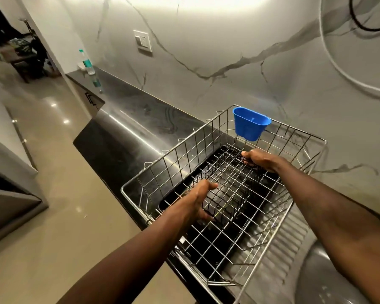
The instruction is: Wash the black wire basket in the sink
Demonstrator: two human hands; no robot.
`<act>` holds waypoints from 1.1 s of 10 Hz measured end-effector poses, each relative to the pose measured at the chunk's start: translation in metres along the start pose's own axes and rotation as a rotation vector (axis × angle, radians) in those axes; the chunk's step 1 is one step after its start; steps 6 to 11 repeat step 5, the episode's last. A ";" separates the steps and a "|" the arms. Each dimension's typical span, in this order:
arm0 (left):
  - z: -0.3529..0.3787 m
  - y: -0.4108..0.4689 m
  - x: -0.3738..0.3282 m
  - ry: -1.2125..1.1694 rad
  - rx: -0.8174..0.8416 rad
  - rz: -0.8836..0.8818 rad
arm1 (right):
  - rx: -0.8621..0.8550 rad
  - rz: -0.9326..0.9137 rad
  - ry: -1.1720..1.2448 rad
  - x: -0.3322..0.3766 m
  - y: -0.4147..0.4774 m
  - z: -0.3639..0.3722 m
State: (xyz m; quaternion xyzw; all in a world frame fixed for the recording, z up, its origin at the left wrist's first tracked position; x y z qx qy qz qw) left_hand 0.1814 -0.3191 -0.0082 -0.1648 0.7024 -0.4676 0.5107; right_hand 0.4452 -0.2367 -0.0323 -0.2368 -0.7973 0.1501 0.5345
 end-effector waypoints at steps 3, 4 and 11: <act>0.002 0.013 -0.002 0.035 0.016 -0.021 | -0.003 0.022 -0.018 -0.010 0.010 -0.002; 0.005 0.009 0.003 0.060 0.022 -0.040 | -0.031 -0.002 -0.053 -0.007 0.004 -0.002; 0.003 0.013 0.004 0.091 -0.023 -0.027 | -0.036 -0.015 -0.163 -0.004 -0.001 0.000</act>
Point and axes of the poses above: each hand's wrist, its own y-axis towards the middle knuckle, its own z-axis out of the palm, x = y × z, the point moved 7 cm from there along y, towards the middle knuckle, and after that the axes turned 10 degrees about y, right-handed, at the moved point
